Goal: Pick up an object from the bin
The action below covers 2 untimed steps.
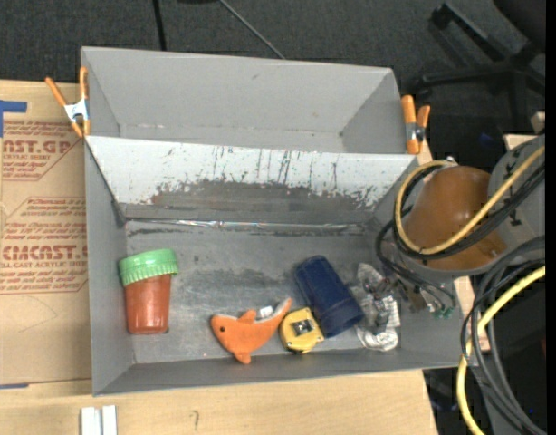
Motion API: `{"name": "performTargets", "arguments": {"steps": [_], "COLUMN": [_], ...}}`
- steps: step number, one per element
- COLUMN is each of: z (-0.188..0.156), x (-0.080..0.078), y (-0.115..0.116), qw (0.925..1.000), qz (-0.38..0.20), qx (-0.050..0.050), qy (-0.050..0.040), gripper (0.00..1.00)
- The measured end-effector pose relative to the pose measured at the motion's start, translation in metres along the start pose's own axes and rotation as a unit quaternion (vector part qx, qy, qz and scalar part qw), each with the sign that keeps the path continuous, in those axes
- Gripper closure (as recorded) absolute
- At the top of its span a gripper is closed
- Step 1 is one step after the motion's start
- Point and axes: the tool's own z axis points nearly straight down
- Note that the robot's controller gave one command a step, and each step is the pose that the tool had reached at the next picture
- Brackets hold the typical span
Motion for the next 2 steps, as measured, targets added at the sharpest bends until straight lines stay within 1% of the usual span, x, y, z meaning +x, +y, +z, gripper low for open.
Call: {"name": "performTargets", "arguments": {"steps": [1,2], "z": [0.0007,0.0008], "x": [0.0002,0.001], "y": [0.0014,0.0012], "qw": [1.0,1.0], "qz": [0.0,-0.001], "qx": [-0.001,-0.001], "qy": [0.0009,0.0023], "gripper": [0.0,1.0]}}
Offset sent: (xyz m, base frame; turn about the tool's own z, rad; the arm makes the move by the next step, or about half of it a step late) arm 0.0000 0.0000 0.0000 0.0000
